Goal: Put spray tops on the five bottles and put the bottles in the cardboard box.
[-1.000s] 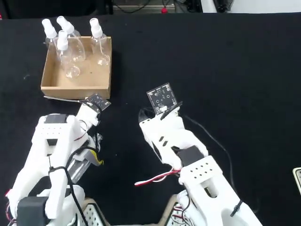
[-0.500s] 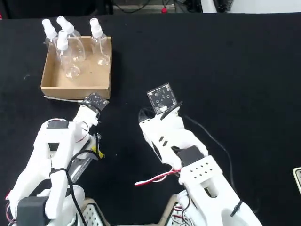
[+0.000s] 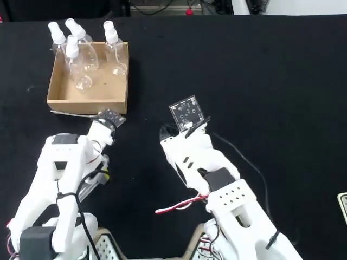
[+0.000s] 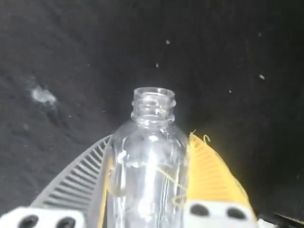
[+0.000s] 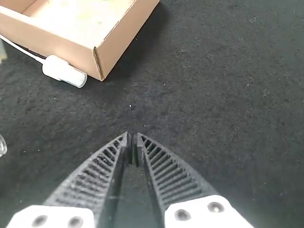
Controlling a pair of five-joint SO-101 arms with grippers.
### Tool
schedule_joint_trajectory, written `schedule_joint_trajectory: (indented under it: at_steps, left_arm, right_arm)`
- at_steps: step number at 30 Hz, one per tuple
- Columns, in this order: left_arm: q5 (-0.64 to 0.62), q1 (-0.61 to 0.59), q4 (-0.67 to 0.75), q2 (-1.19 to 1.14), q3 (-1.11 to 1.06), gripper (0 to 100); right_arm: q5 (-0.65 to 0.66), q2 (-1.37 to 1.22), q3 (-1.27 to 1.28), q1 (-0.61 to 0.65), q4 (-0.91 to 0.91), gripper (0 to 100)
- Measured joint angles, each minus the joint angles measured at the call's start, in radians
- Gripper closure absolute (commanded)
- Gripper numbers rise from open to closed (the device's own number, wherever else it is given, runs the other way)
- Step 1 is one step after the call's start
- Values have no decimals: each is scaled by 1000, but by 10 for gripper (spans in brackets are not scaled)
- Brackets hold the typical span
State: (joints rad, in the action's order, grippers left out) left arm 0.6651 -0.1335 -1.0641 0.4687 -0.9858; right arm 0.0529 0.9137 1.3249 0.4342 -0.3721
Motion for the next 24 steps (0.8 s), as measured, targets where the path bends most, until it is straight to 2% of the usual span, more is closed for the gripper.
schedule_joint_trajectory:
  at_steps: [4,9,13,18,24]
  left_arm:
    - [-94,-44,0,0,18,949]
    - [-261,-94,49,0,18,949]
    - [-400,-203,68,0,32,949]
    - [-502,-365,72,0,44,949]
    - [-560,-460,115,0,44,949]
  right_arm:
    - [0,0,0,23,0,986]
    - [0,0,-2,126,-38,986]
    - [0,-38,-81,201,-130,986]
    - [0,-244,-273,293,-138,986]
    - [0,-606,-511,341,-87,985]
